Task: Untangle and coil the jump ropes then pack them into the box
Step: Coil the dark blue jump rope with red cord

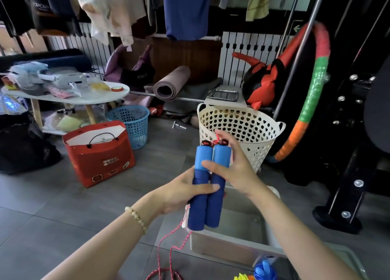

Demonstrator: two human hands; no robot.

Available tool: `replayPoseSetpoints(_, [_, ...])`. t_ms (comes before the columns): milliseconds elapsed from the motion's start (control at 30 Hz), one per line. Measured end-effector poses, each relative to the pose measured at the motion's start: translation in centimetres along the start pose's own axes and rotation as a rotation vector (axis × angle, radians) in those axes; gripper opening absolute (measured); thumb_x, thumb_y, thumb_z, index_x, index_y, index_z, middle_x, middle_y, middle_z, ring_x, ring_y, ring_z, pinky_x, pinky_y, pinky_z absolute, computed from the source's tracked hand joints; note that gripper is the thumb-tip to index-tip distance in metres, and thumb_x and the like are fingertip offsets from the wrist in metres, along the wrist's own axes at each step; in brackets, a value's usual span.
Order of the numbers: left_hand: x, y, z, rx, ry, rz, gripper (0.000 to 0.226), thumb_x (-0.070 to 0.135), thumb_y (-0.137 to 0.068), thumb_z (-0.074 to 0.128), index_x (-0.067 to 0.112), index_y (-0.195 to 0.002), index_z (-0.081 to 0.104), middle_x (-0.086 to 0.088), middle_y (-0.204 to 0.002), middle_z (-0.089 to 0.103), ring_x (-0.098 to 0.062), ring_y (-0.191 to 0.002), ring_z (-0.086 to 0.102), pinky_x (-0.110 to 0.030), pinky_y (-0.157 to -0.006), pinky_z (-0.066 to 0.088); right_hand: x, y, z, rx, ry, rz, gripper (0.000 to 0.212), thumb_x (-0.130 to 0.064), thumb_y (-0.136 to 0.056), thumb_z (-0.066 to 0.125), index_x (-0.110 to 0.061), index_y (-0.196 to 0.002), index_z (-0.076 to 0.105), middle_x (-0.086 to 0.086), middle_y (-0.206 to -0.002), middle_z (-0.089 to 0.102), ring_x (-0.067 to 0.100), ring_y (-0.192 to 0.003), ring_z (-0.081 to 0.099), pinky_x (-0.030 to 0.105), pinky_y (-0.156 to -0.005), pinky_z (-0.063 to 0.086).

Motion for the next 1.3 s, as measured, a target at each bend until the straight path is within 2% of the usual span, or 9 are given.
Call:
replayPoseSetpoints(100, [0.0, 0.2, 0.5, -0.065, -0.001, -0.043, 0.045, 0.007, -0.086, 0.063, 0.008, -0.128, 0.049, -0.016, -0.111, 0.065, -0.033, -0.106, 0.064, -0.041, -0.091, 0.053, 0.5, 0.4, 0.0, -0.010, 0.027, 0.023, 0.071, -0.041, -0.052, 0.082, -0.045, -0.114, 0.049, -0.007, -0.140, 0.042, 0.005, -0.126, 0.044, 0.027, -0.106, 0.039])
replayPoseSetpoints(267, [0.5, 0.9, 0.7, -0.088, -0.068, -0.081, 0.029, 0.017, -0.091, 0.061, 0.008, -0.118, 0.054, -0.010, -0.101, 0.069, -0.021, -0.093, 0.068, -0.032, -0.083, 0.054, 0.8, 1.1, 0.6, -0.043, -0.179, 0.159, 0.065, -0.029, -0.050, 0.084, -0.023, -0.107, 0.053, 0.003, -0.109, 0.063, 0.018, -0.093, 0.064, 0.028, -0.075, 0.054])
replayPoseSetpoints(433, [0.5, 0.3, 0.1, 0.154, -0.065, -0.045, 0.050, 0.019, -0.085, 0.068, 0.008, -0.124, 0.038, -0.013, -0.102, 0.071, -0.025, -0.090, 0.071, -0.029, -0.072, 0.057, 0.9, 1.3, 0.0, 0.139, -0.270, 0.223, 0.055, -0.008, -0.068, 0.082, -0.015, -0.112, 0.049, 0.008, -0.104, 0.064, 0.015, -0.082, 0.067, 0.030, -0.064, 0.057])
replayPoseSetpoints(533, [0.2, 0.2, 0.4, 0.093, -0.199, -0.042, 0.051, 0.015, -0.081, 0.075, 0.016, -0.123, 0.048, -0.013, -0.109, 0.070, -0.028, -0.099, 0.069, -0.037, -0.085, 0.057, 0.8, 1.3, -0.2, 0.208, -0.304, 0.168, 0.055, -0.004, -0.071, 0.079, -0.014, -0.115, 0.048, 0.004, -0.105, 0.061, 0.011, -0.084, 0.065, 0.027, -0.070, 0.056])
replayPoseSetpoints(633, [-0.2, 0.3, 0.1, 0.140, -0.303, -0.086, 0.038, 0.021, -0.078, 0.078, 0.005, -0.109, 0.062, -0.011, -0.104, 0.072, -0.024, -0.098, 0.069, -0.038, -0.092, 0.054, 0.7, 1.4, 0.2, 0.178, -0.289, 0.123, 0.055, -0.004, -0.069, 0.080, -0.020, -0.113, 0.050, -0.001, -0.110, 0.060, 0.014, -0.095, 0.064, 0.031, -0.081, 0.056])
replayPoseSetpoints(800, [-0.1, 0.4, 0.2, 0.131, -0.202, -0.141, 0.033, 0.021, -0.081, 0.073, 0.001, -0.107, 0.066, -0.011, -0.102, 0.073, -0.019, -0.090, 0.070, -0.026, -0.080, 0.056, 0.2, 1.2, 0.1, 0.225, -0.288, 0.077, 0.051, 0.002, -0.073, 0.075, -0.017, -0.112, 0.049, -0.002, -0.107, 0.059, 0.003, -0.088, 0.063, 0.020, -0.074, 0.053])
replayPoseSetpoints(1100, [-0.4, 0.8, 0.2, 0.156, -0.197, -0.105, 0.027, 0.029, -0.084, 0.070, 0.006, -0.097, 0.066, -0.006, -0.085, 0.073, -0.020, -0.075, 0.070, -0.028, -0.068, 0.055, -0.2, 1.1, -0.1, 0.315, -0.274, 0.053, 0.047, -0.002, -0.074, 0.075, -0.018, -0.110, 0.050, -0.003, -0.104, 0.062, 0.003, -0.087, 0.065, 0.018, -0.073, 0.052])
replayPoseSetpoints(1200, [-0.1, 0.8, 0.1, 0.152, -0.156, -0.097, 0.032, 0.031, -0.080, 0.071, 0.006, -0.098, 0.067, -0.011, -0.091, 0.073, -0.022, -0.077, 0.069, -0.032, -0.073, 0.056, 0.5, 0.9, 0.5, 0.202, -0.343, 0.135, 0.056, -0.030, -0.074, 0.078, -0.016, -0.118, 0.047, 0.001, -0.106, 0.064, 0.011, -0.092, 0.065, 0.022, -0.071, 0.052])
replayPoseSetpoints(1300, [0.5, 0.7, -0.7, 0.215, 0.032, -0.065, 0.038, 0.035, -0.072, 0.070, 0.007, -0.099, 0.067, -0.012, -0.094, 0.073, -0.023, -0.082, 0.069, -0.038, -0.082, 0.057, 2.1, 1.7, 3.1, -0.206, -0.503, 0.287, 0.083, -0.073, -0.068, 0.061, -0.022, -0.131, 0.046, 0.008, -0.121, 0.064, 0.016, -0.095, 0.062, 0.029, -0.074, 0.047])
Point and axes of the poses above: each hand's wrist, its own y-axis away from the middle knuckle, its own z-axis out of the palm, x = y × z, the point moved 4 cm from there along -y, towards the middle knuckle
